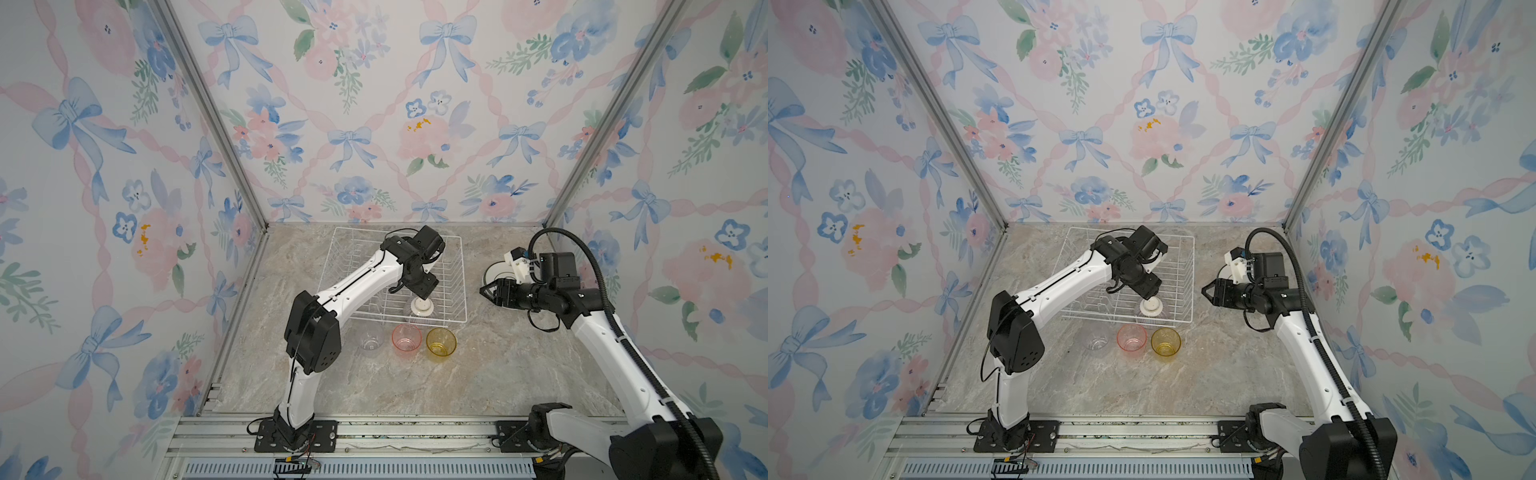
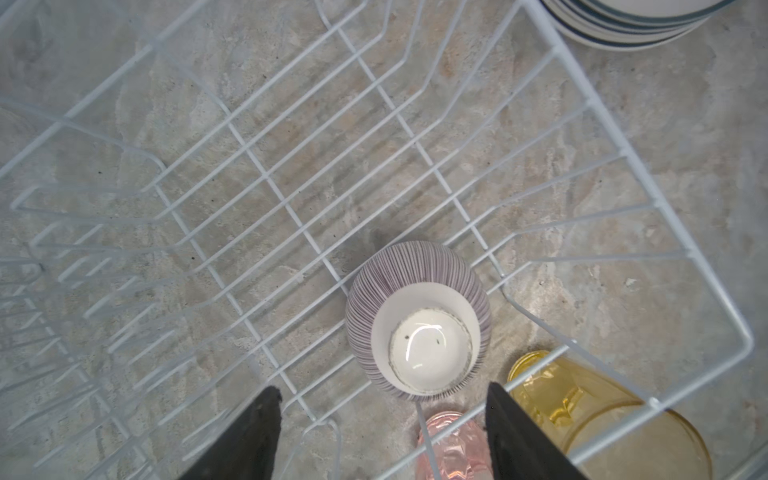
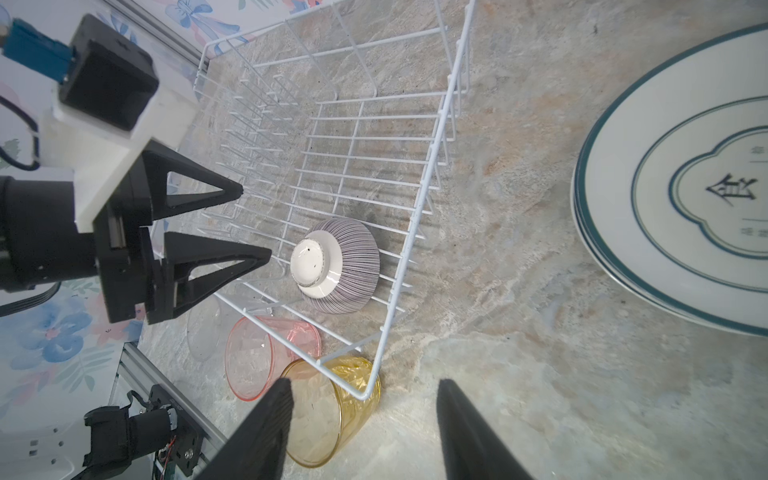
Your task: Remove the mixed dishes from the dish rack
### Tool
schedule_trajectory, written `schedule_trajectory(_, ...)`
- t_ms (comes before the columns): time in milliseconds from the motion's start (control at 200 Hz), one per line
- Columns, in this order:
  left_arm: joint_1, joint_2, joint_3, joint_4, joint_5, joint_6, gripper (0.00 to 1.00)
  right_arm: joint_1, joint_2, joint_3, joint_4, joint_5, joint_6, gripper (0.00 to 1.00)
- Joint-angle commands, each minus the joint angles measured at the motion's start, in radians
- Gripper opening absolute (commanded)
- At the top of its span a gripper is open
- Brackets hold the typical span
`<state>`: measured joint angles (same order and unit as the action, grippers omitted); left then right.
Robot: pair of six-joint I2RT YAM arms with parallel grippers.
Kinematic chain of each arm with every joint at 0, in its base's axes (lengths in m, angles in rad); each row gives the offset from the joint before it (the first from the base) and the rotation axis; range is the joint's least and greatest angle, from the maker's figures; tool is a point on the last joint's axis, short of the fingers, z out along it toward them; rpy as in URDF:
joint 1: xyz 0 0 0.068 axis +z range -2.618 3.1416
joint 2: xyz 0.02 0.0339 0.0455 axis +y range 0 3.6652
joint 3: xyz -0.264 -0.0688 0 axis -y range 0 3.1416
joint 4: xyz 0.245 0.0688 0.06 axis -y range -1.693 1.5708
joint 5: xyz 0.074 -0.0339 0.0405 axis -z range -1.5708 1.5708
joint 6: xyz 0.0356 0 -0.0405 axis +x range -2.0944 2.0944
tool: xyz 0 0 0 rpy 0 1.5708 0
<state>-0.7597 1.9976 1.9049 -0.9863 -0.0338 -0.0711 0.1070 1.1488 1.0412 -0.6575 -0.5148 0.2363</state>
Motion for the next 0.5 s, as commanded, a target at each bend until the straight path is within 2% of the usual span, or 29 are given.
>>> schedule_trajectory(0,-0.009,0.0,-0.051,-0.021,0.087,-0.009,0.73,0.027,0.011,0.03,0.004,0.019,0.019,0.59)
schedule_trajectory(195,-0.015,0.036,-0.055,-0.019,0.116,-0.022,0.7,0.064,0.017,0.031,0.01,0.047,0.036,0.59)
schedule_trajectory(335,-0.015,0.064,-0.033,-0.017,0.098,-0.03,0.69,0.071,0.012,0.028,0.007,0.058,0.037,0.59)
schedule_trajectory(495,-0.015,0.103,-0.004,-0.017,0.098,-0.03,0.73,0.071,0.006,0.023,0.004,0.068,0.038,0.58)
